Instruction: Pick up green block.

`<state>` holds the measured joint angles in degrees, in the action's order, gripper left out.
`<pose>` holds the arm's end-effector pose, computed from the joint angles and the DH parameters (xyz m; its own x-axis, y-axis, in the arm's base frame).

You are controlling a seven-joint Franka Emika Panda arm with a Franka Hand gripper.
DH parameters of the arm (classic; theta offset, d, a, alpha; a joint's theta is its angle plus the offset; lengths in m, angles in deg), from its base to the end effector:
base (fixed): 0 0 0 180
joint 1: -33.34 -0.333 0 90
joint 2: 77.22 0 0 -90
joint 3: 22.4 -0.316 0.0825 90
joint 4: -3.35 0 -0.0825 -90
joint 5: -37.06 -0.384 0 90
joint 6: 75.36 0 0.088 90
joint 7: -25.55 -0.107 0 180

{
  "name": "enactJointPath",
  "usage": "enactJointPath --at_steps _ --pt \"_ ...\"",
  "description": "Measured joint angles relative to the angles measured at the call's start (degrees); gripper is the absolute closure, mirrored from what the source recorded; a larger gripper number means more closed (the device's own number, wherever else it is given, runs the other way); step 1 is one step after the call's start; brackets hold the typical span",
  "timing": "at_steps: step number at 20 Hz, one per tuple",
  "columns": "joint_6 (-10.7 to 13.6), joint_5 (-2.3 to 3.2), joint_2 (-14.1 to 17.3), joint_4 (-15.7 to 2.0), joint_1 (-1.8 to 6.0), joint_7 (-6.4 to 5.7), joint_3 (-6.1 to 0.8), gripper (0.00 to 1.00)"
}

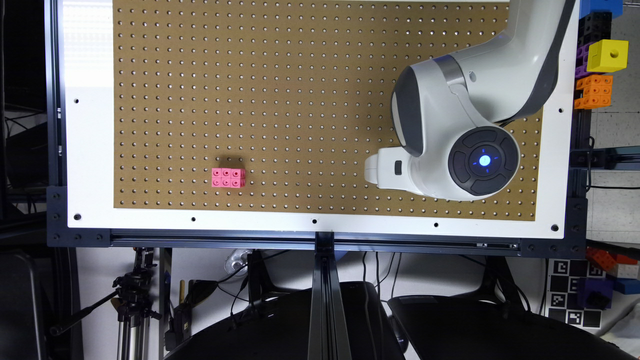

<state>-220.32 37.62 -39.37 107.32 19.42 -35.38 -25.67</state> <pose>0.6266 0.1913 0.1796 0.7189 -0.6951 0.0018 -0.6937 -0.7176 -0.0628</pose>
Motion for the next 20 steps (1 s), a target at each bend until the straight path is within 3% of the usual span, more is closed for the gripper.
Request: enactJointPath --at_steps 1,2,13,20 --pt "-0.1 0.01 0.36 -0.03 -0.01 0.0 0.0 0.0" --pt "0.08 0.03 0.36 -0.24 0.0 0.0 0.01 1.0" --pt "0.61 0.02 0.12 -0.22 0.18 0.03 0.03 1.0" --pt "4.44 0.02 -3.31 -0.22 0.24 0.0 0.04 1.0"
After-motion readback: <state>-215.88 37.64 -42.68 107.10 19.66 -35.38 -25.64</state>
